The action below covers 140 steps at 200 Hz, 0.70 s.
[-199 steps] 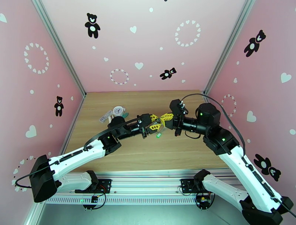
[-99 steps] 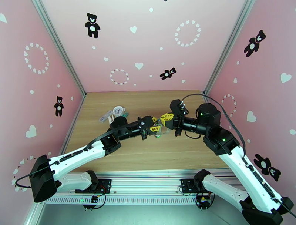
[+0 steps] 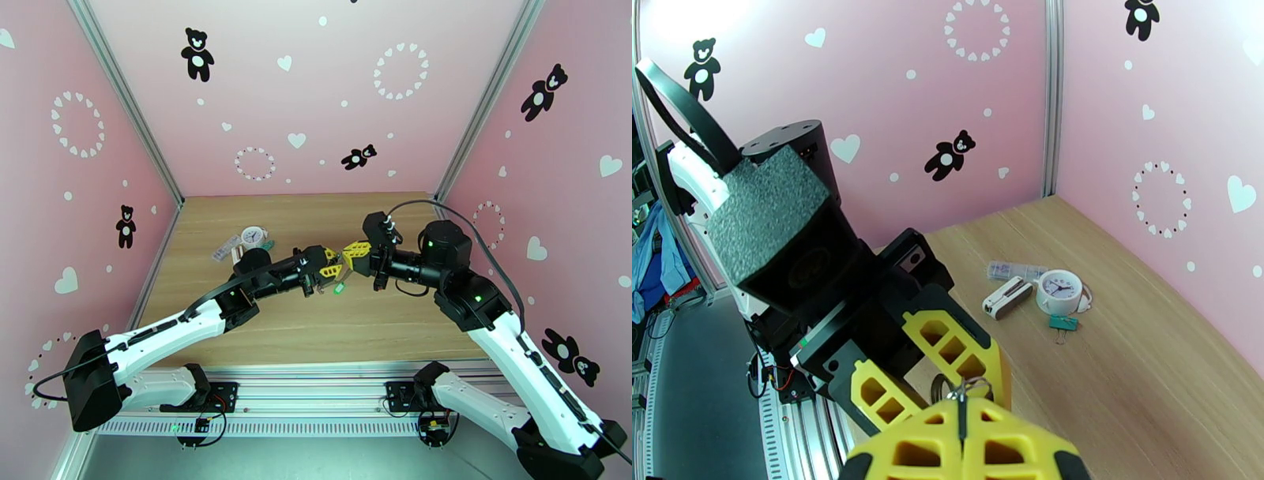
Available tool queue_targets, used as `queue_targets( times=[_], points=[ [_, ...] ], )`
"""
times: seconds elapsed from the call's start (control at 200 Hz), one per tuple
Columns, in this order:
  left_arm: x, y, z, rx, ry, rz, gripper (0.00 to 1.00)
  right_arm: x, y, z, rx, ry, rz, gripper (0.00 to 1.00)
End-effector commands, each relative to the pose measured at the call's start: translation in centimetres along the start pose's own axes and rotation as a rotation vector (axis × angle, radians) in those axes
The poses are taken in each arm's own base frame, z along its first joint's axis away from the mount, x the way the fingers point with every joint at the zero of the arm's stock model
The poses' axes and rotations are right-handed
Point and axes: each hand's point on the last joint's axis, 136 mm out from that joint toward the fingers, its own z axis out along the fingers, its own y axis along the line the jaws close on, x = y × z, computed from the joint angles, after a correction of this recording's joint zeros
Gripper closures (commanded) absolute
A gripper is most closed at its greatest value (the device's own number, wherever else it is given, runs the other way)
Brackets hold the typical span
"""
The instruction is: Remove the keys from the keyring
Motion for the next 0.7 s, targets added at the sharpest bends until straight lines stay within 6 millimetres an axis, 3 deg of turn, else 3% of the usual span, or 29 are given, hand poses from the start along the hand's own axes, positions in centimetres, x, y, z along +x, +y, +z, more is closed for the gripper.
queue_targets(
  times=[0.0,0.696],
  points=[
    [-1.8,0.8,0.3,-0.029,-0.043,0.011,0.8,-0.6,0.2,-0.5,0.006,-0.019,-0.03,1.0],
    [-3.5,0.8,0.2,-0.012,-0.109,-0.162,0.95,-0.6,0.5,-0.9,0.005,-0.015,-0.095,1.0]
  ],
)
